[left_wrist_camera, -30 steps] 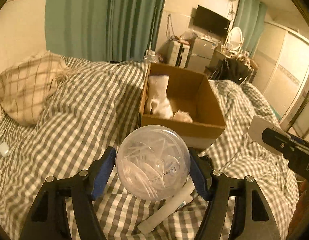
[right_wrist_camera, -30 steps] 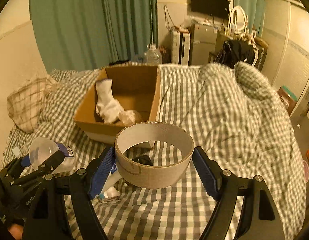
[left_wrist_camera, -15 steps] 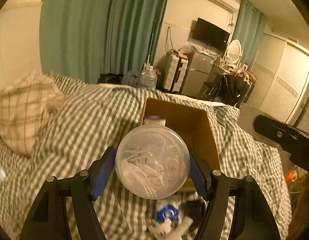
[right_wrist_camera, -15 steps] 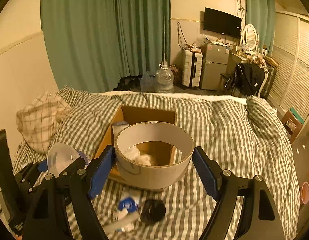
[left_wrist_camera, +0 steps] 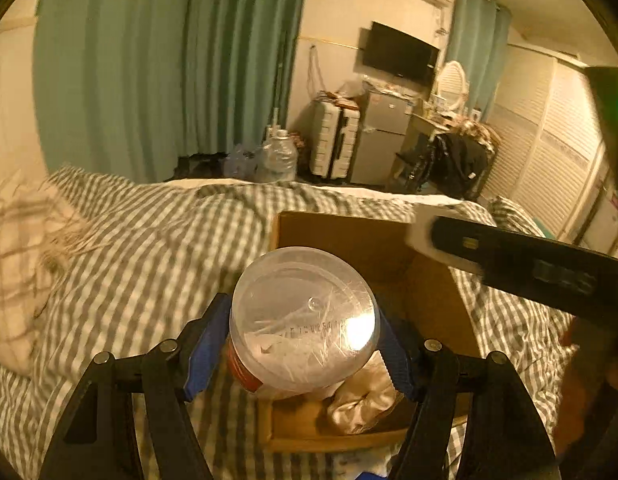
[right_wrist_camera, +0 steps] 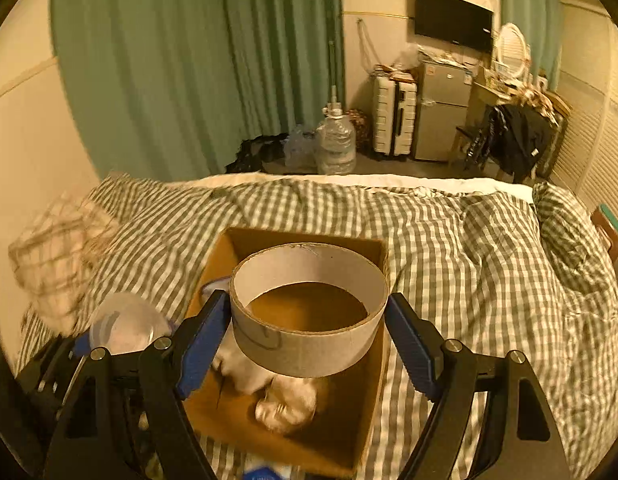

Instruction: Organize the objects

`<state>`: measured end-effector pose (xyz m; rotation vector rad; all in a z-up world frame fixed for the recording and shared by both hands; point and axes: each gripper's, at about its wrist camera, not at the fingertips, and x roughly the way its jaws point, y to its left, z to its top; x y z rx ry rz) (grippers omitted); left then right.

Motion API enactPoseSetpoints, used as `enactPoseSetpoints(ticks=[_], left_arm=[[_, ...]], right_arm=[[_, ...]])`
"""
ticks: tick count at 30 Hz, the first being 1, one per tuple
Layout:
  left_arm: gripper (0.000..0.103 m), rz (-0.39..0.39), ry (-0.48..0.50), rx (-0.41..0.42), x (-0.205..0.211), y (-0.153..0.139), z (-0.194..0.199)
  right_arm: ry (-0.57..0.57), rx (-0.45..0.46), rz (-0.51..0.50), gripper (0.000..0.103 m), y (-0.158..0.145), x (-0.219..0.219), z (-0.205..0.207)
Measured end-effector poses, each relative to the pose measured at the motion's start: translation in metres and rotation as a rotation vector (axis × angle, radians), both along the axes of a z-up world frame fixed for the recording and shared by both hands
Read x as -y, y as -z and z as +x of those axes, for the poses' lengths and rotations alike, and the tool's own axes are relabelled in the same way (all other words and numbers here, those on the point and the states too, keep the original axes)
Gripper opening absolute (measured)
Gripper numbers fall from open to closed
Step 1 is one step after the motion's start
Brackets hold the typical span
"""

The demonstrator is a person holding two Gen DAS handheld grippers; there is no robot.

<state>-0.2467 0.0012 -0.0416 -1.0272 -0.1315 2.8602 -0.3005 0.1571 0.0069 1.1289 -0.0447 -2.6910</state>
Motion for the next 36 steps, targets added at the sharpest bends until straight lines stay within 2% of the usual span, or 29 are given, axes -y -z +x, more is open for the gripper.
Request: enactPoseSetpoints(ticks=[3, 8, 11, 13, 14, 15, 16, 17, 19, 25, 29, 32, 36], left_arm=[[0.071, 0.002, 0.018, -0.009, -0.010, 0.002, -0.003], [0.071, 0.051, 0.067, -0.001, -0.025, 0.000, -0.004], [0.071, 0.005, 0.065, 0.008, -0.033, 0.007, -0.005], [0.071, 0.005, 0.066, 0.032, -0.034, 0.011, -0.007], [0.072, 0.013, 0.073, 0.039, -0.033, 0.013, -0.006], [0.072, 0.017, 0.080, 0.043, -0.032, 0.012, -0.004], [0.075, 0.015, 0.082, 0.040, -0.031, 0.009, -0.002], [0.086, 0.005, 0.077, 0.030, -0.031, 0.005, 0.001], [0.098, -0.016, 0.056, 0.010, -0.030, -0.005, 0.010], [0.100, -0.033, 0.017, -0.008, -0.024, -0.032, 0.037], [0.103, -0.030, -0.020, -0.026, -0.013, -0.047, 0.067], [0.103, -0.035, -0.041, -0.029, -0.006, -0.053, 0.091], [0.103, -0.045, -0.065, -0.023, 0.004, -0.047, 0.120]], right_arm=[[0.009, 0.017, -0.034, 0.078, 0.009, -0.006, -0.017], [0.018, 0.025, -0.064, 0.079, 0.021, -0.016, -0.024], [0.017, 0.026, -0.084, 0.080, 0.025, -0.022, -0.024], [0.011, 0.029, -0.108, 0.080, 0.024, -0.026, -0.024], [0.024, 0.018, -0.120, 0.083, 0.021, -0.029, -0.022], [0.038, 0.004, -0.126, 0.092, 0.017, -0.031, -0.019], [0.055, -0.016, -0.131, 0.095, 0.010, -0.036, -0.015], [0.061, -0.030, -0.133, 0.096, 0.004, -0.039, -0.012], [0.064, -0.040, -0.130, 0.097, -0.008, -0.044, -0.007], [0.104, -0.077, -0.074, 0.098, -0.042, -0.062, 0.035], [0.105, -0.097, -0.016, 0.098, -0.057, -0.069, 0.081], [0.105, -0.103, 0.037, 0.098, -0.060, -0.070, 0.114], [0.102, -0.105, 0.090, 0.098, -0.050, -0.071, 0.152]])
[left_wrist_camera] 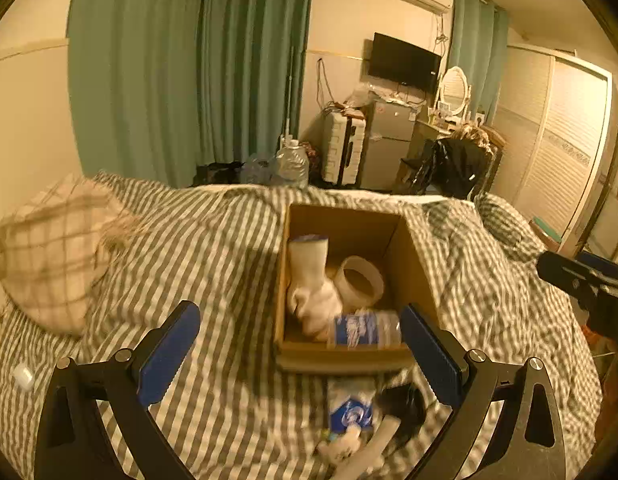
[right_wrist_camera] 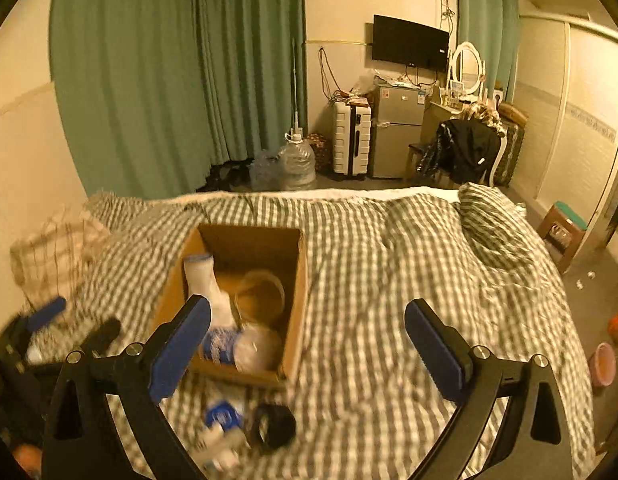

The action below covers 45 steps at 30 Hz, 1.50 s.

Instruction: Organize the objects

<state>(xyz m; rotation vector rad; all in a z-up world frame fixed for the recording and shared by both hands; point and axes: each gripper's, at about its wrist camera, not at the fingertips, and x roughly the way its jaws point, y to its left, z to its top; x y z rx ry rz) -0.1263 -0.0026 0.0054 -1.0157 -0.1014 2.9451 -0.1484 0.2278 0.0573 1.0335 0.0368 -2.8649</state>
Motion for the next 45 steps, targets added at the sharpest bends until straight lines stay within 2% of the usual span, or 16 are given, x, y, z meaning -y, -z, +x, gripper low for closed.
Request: enactPoseSetpoints(ticks=[4, 10, 14, 18, 20, 22, 24, 25, 27, 28, 29, 31, 33, 39, 43, 45], left_arm=[[0.103, -0.002, -0.036, 0.034, 0.009, 0.026, 0.021], [0.103, -0.011, -0.037, 0.134, 0.008, 0.080, 0.039], [0.103, -0.062, -0.006, 0.184, -0.002, 0.111, 0.048], [0.102, -0.053, 0.042, 0.220, -0.011, 0.126, 0.051], [0.099, -0.057, 0.101, 0.227, -0.021, 0.129, 0.052], [0.091, -0.061, 0.160, 0.258, -0.031, 0.136, 0.050], [0.077, -0.064, 0.205, 0.307, -0.039, 0.146, 0.046], [0.064, -0.065, 0.230, 0.339, -0.043, 0.153, 0.044], [0.049, -0.052, 0.283, 0.373, -0.051, 0.160, 0.044], [0.029, -0.044, 0.312, 0.377, -0.054, 0.161, 0.044], [0.016, -0.036, 0.338, 0.380, -0.057, 0.162, 0.045], [0.011, -0.044, 0.353, 0.357, -0.060, 0.157, 0.049], [0.010, -0.032, 0.345, 0.329, -0.057, 0.148, 0.052], [0.010, 0.110, 0.265, 0.297, -0.022, 0.122, 0.040], [0.010, 0.078, 0.189, 0.277, -0.005, 0.115, 0.027], [0.010, 0.089, 0.160, 0.288, 0.002, 0.117, 0.022]], right_arm=[[-0.001, 0.038, 0.000, 0.098, 0.025, -0.003, 0.022], [0.025, 0.119, 0.062, 0.098, 0.087, 0.005, 0.030], [0.007, 0.257, 0.008, 0.098, 0.132, 0.001, 0.021], [0.015, 0.283, -0.020, 0.098, 0.141, -0.005, 0.019], [0.012, 0.293, -0.016, 0.098, 0.143, -0.003, 0.017], [0.010, 0.301, -0.011, 0.098, 0.145, -0.002, 0.017], [0.011, 0.307, -0.007, 0.098, 0.145, 0.000, 0.014], [0.012, 0.311, -0.006, 0.098, 0.146, 0.001, 0.013], [0.012, 0.321, -0.004, 0.098, 0.147, 0.002, 0.012], [0.010, 0.327, -0.003, 0.098, 0.148, 0.003, 0.011], [0.009, 0.333, -0.004, 0.098, 0.150, 0.004, 0.010], [0.004, 0.343, -0.009, 0.098, 0.153, 0.005, 0.008], [0.001, 0.354, -0.028, 0.098, 0.156, 0.005, 0.004], [-0.049, 0.411, -0.073, 0.098, 0.170, 0.017, -0.010], [-0.073, 0.476, -0.081, 0.098, 0.186, 0.027, -0.023], [-0.072, 0.515, -0.093, 0.098, 0.196, 0.028, -0.031]])
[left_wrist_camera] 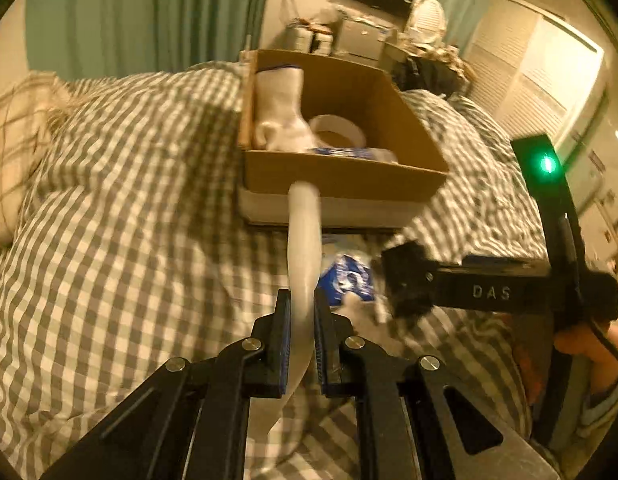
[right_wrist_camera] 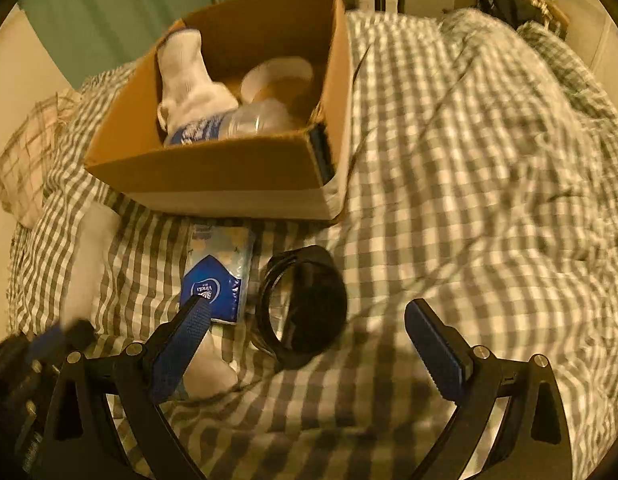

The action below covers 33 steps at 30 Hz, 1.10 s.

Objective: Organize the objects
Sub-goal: 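Grasp the white tube with left tool while right tool grasps black round object, drop both in box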

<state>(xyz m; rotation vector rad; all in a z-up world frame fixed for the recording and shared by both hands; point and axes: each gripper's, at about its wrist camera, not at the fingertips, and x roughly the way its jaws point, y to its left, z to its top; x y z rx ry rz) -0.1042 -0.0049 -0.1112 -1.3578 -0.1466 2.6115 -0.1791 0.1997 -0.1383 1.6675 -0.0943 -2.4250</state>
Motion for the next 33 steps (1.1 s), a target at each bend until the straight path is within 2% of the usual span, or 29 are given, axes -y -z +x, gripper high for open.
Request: enactPoseSetpoints(ticks=[7, 10, 12, 14, 20, 24, 33], left_arm=[[0.010, 0.013, -0.026, 0.019, 0.011, 0.004, 0.001], [0.010, 0.022, -0.036, 0.022, 0.011, 0.005, 0.006], [0.010, 0.016, -0.039, 0.023, 0.012, 0.003, 0.012], [0.010, 0.014, -0.040, 0.020, 0.013, 0.001, 0.016], [0.010, 0.002, -0.057, -0.005, 0.021, -0.015, 0.031], [0.010, 0.007, -0.059, -0.035, 0.025, -0.035, 0.032], [0.010, 0.047, -0.031, -0.174, 0.006, -0.110, -0.002]], right_arm=[[-0.003, 0.081, 0.009, 0.097, 0.022, 0.005, -0.009], [-0.011, 0.086, 0.003, 0.079, 0.022, 0.007, -0.006], [-0.024, 0.089, 0.005, 0.056, 0.021, 0.009, -0.002], [-0.036, 0.073, 0.019, 0.055, 0.016, 0.013, 0.004], [-0.098, -0.073, 0.066, 0.053, -0.021, 0.028, 0.037], [-0.101, -0.143, 0.052, 0.053, -0.047, 0.025, 0.046], [-0.107, -0.339, 0.057, 0.053, -0.136, 0.017, 0.039]])
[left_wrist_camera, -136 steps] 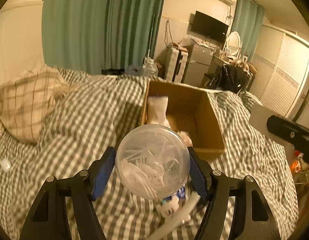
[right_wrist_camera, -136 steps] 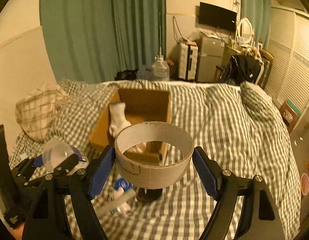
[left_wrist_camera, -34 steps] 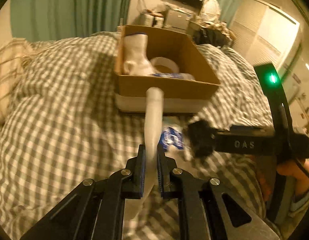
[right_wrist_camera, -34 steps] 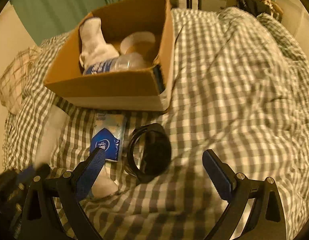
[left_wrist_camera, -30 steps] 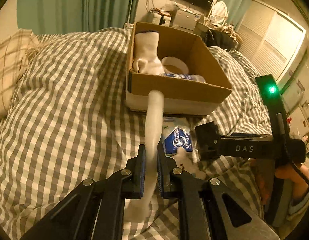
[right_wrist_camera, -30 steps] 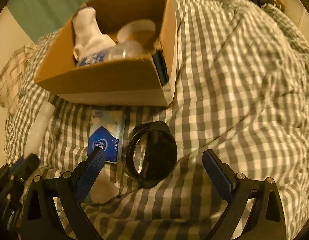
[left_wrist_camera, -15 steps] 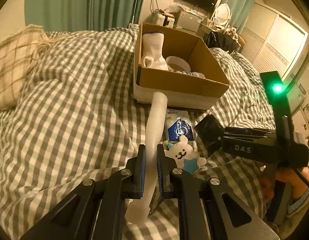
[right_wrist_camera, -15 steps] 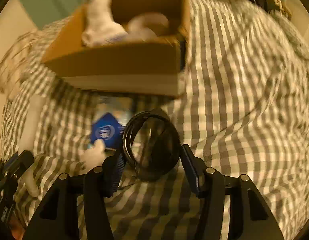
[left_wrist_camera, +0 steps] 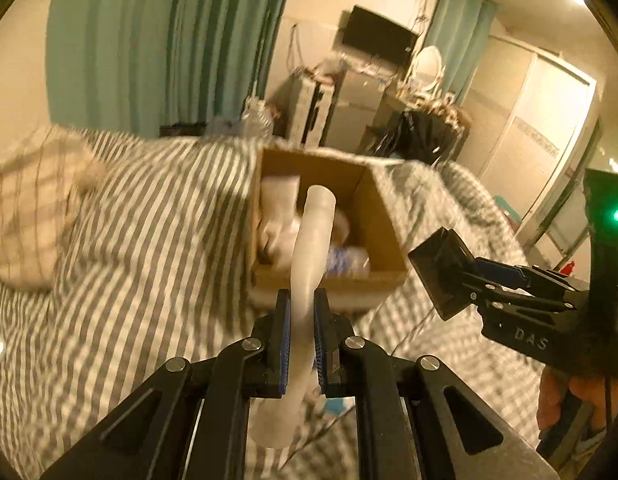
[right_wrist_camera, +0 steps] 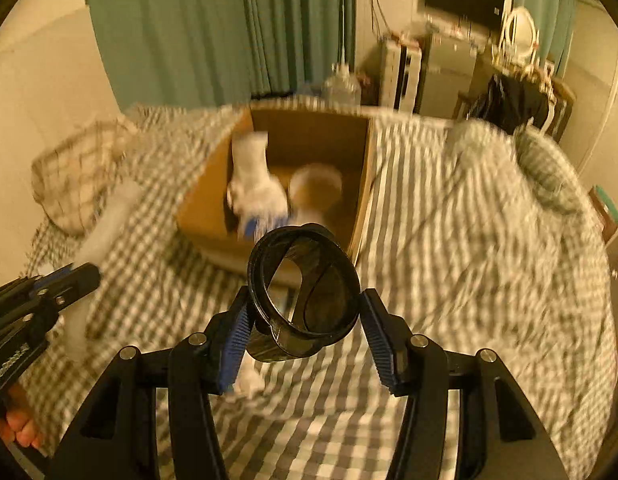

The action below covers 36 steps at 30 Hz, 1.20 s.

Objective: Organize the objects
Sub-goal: 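Grasp the white tube with left tool while right tool grasps black round object, drop both in box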

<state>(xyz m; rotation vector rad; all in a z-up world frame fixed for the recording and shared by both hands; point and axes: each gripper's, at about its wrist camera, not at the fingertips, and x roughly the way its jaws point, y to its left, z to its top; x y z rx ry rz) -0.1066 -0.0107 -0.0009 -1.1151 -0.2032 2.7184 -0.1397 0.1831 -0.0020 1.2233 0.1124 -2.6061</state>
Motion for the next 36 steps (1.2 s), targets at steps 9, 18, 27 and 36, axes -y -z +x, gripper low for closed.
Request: enactPoseSetpoints(ticks=[9, 18, 27, 36], left_arm=[[0.010, -0.050, 0.047, -0.061, -0.030, -0.032, -0.072], [0.010, -0.058, 0.067, -0.010, -0.049, 0.004, -0.152], [0.010, -0.036, 0.060, 0.066, -0.044, 0.057, -0.183], [0.076, -0.061, 0.015, 0.008, -0.039, 0.024, -0.153]], right_arm=[[-0.026, -0.124, 0.001, 0.053, -0.079, -0.001, -0.050], [-0.003, -0.102, -0.009, 0.053, -0.061, 0.006, -0.140], [0.010, -0.026, -0.041, 0.053, 0.007, 0.004, -0.182], [0.072, -0.119, -0.087, 0.076, -0.032, -0.022, -0.156]])
